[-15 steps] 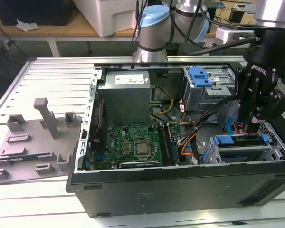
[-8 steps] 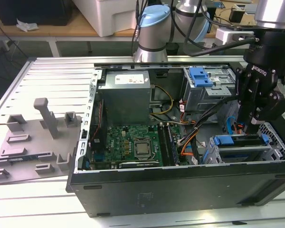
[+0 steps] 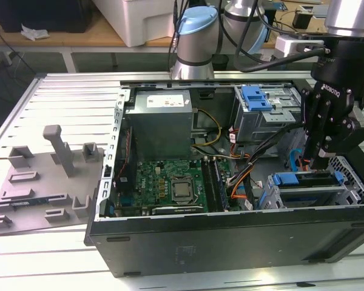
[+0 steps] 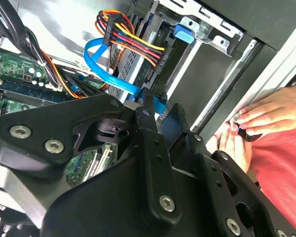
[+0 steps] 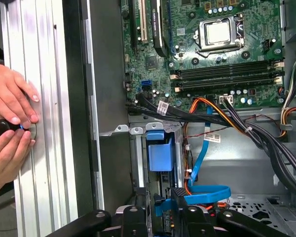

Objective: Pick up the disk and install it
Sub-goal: 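Insert the second disk wire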

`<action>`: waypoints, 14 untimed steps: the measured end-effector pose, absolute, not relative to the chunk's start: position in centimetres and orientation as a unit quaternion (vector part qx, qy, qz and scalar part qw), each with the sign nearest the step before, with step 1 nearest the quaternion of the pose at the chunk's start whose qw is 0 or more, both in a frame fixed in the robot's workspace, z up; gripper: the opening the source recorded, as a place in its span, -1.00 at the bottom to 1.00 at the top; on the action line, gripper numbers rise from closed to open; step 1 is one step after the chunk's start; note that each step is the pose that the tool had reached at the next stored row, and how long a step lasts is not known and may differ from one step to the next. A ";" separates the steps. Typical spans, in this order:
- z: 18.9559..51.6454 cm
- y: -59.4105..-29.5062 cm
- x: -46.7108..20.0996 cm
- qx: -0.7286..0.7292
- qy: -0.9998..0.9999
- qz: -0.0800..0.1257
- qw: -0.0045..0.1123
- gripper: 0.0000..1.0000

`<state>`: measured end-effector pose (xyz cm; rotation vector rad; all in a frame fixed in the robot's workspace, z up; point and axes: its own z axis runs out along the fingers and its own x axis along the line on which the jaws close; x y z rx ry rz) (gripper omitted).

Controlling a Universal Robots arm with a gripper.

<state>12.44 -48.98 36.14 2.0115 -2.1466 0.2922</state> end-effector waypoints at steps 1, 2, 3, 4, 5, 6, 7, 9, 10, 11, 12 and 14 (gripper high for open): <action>36.1 -49.0 12.4 0.677 -0.723 0.098 0.093 -0.33; 36.1 -49.0 12.4 0.677 -0.723 0.098 0.093 -0.33; 36.1 -49.0 12.4 0.677 -0.723 0.098 0.093 -0.33; 36.1 -49.0 12.4 0.677 -0.723 0.098 0.093 -0.33; 36.1 -49.0 12.4 0.677 -0.723 0.098 0.093 -0.33; 36.1 -49.0 12.4 0.677 -0.723 0.098 0.093 -0.33; 36.1 -49.0 12.4 0.677 -0.723 0.098 0.093 -0.33; 36.0 -49.0 12.4 0.677 -0.723 0.098 0.093 -0.33; 36.0 -49.0 12.4 0.677 -0.723 0.098 0.092 -0.33; 36.0 -49.0 12.4 0.677 -0.723 0.098 0.092 -0.36; 36.0 -49.0 12.4 0.677 -0.723 0.098 0.092 -0.36; 36.0 -49.0 12.4 0.678 -0.724 0.096 0.090 -0.62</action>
